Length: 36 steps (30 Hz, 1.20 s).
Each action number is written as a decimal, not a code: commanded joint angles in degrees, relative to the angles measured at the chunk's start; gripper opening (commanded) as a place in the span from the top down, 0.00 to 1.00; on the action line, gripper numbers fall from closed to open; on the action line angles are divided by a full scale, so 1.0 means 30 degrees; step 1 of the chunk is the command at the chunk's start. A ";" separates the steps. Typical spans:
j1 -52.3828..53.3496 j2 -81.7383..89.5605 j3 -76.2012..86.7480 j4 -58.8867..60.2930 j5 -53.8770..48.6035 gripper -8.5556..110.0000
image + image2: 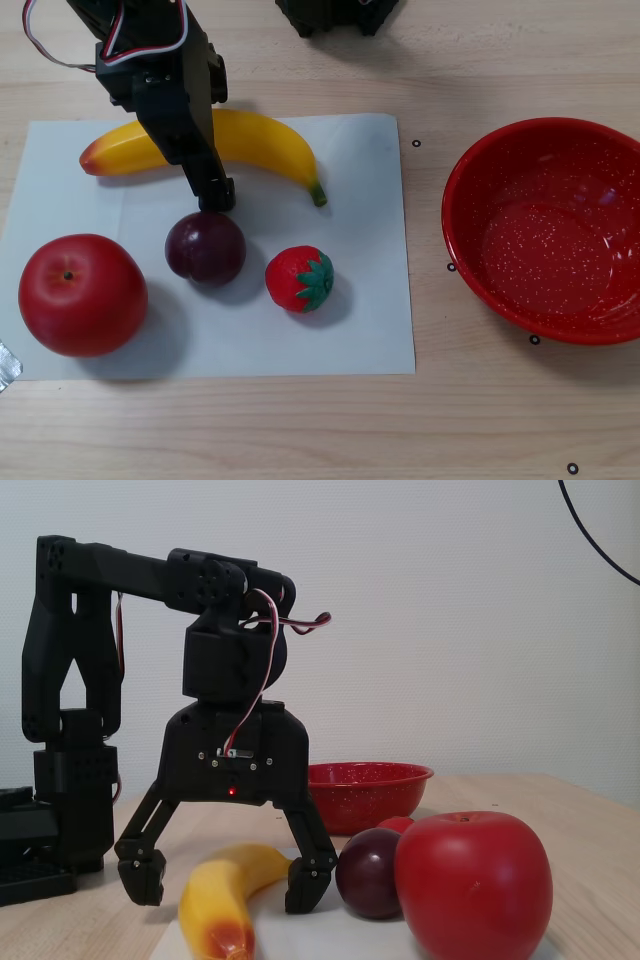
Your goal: Grasp the banana and put it in the red bowl.
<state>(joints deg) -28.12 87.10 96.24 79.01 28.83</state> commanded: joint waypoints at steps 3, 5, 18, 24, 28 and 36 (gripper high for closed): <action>0.0205 0.0059 -0.0410 -0.0645 -0.0381 0.49; 0.0146 0.0059 -0.0469 -0.0615 -0.0439 0.51; -0.0615 0.0967 -0.0176 0.0088 -0.0322 0.80; -0.1201 0.1992 0.0439 0.0527 0.0146 0.93; -0.1582 0.2812 -0.0059 0.2373 0.0322 0.93; -0.1816 0.4600 -0.2725 0.7119 0.0498 0.93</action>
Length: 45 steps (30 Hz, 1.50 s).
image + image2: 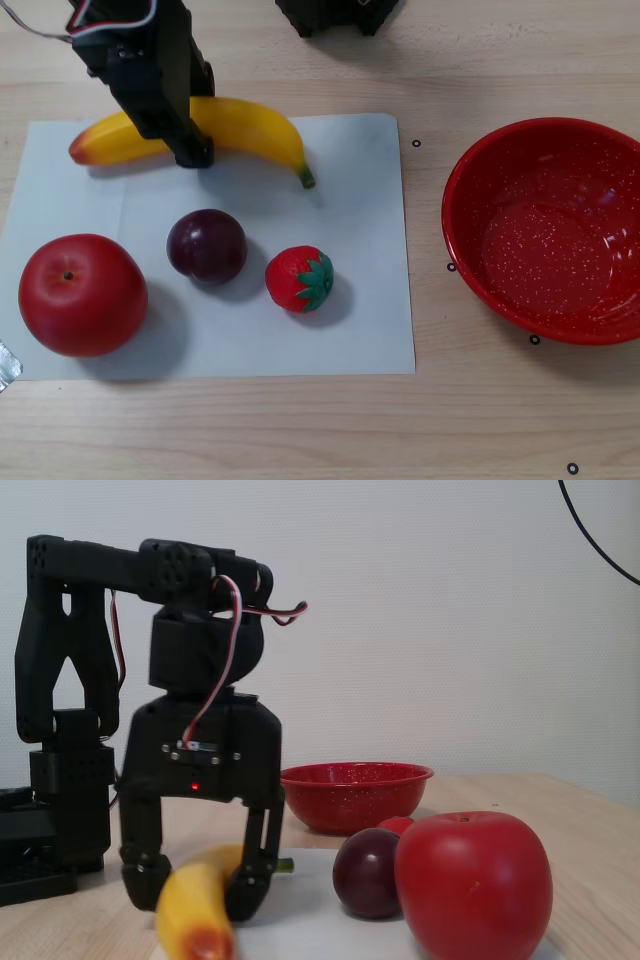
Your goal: Grasp the banana and put it in the red bowl.
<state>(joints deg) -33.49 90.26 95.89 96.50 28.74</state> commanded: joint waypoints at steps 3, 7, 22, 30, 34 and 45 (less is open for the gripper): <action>0.0234 0.3896 -0.3984 0.2959 0.0439 0.93; 0.0703 0.4424 -0.5625 0.4248 0.0029 0.93; 0.3867 0.7148 -0.9639 0.4248 -0.1582 0.93; 0.7764 0.8203 -1.0840 0.4248 -0.4102 0.93; 1.0283 0.8467 -1.1367 0.4248 -0.5801 0.93; 1.9277 0.7793 -1.3682 0.4014 -1.1777 0.93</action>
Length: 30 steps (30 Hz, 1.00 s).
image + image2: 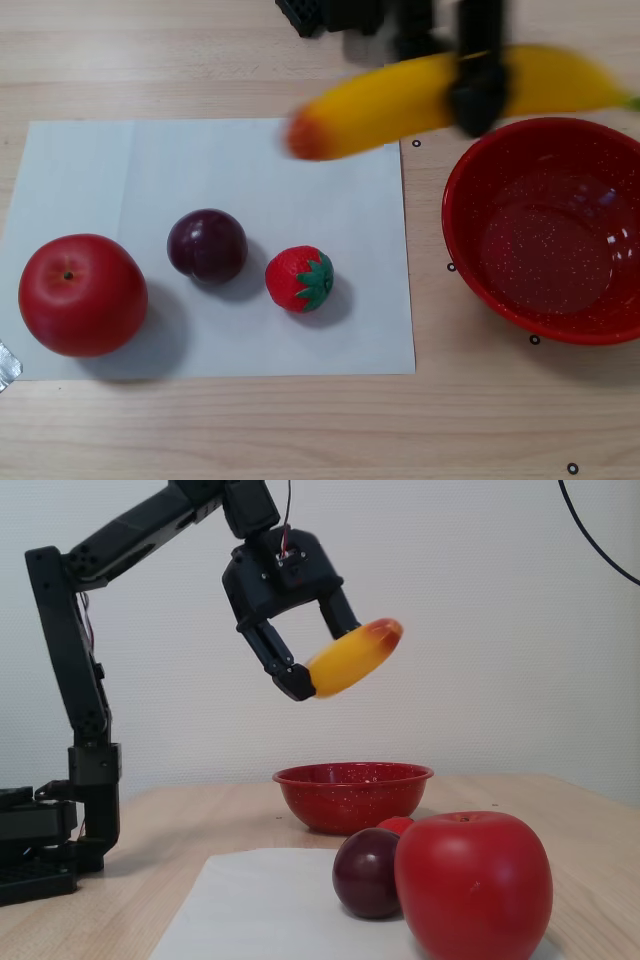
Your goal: Grasp the banana and put it in the red bowl.
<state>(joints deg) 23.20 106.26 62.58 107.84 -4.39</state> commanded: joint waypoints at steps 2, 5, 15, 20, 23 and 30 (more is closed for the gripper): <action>0.1729 0.2285 -0.2490 -0.0205 -0.1729 0.93; 0.3105 0.2227 -0.1523 -0.1670 -0.2725 0.93; 0.4746 0.1934 0.3926 -1.0693 -0.3076 0.93; 0.4687 0.1055 0.6006 -1.5000 -0.2520 0.93; 0.4512 0.0645 0.7178 -1.7432 -0.2109 0.93; 0.4453 0.0352 1.0254 -2.2295 -0.0352 0.93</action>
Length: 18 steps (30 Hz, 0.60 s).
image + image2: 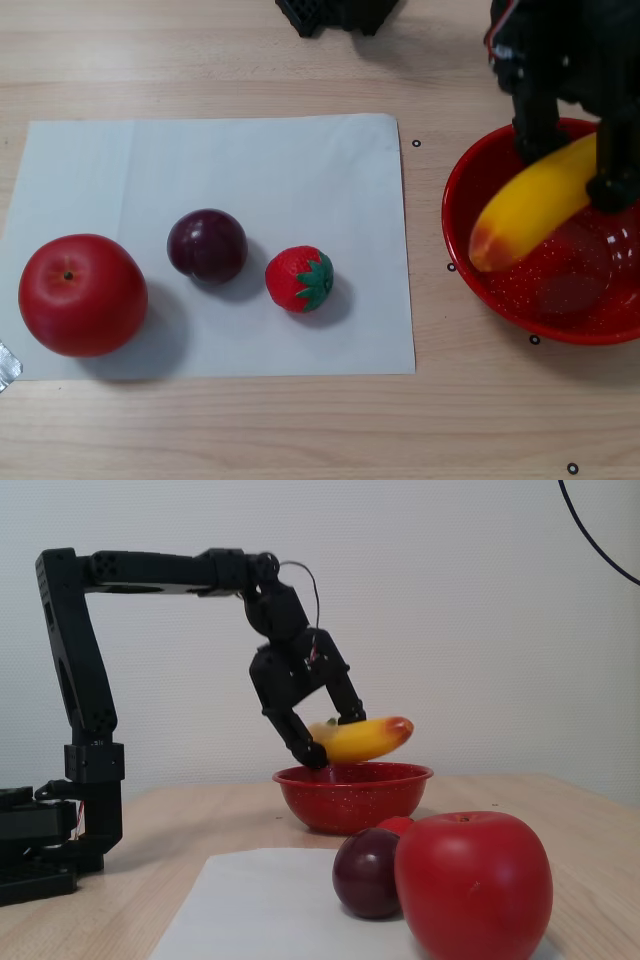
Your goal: Grasp the banana and put it in the red bowl.
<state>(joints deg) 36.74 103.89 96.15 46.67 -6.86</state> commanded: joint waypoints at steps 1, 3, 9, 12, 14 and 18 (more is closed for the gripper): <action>-0.0059 0.1143 -0.0498 -0.2578 0.0703 0.93; -0.0059 0.1201 0.0176 -0.3340 0.1143 0.93; 0.0059 0.1084 0.0381 -0.2490 0.1934 0.76; 0.0088 0.0967 -0.0176 -0.1055 0.1904 0.67; 0.0117 0.0967 -0.0557 -0.0146 0.1729 0.64; 0.0029 0.1084 -0.1260 0.1025 0.1348 0.64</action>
<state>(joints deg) 36.65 103.97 99.67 48.52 -1.85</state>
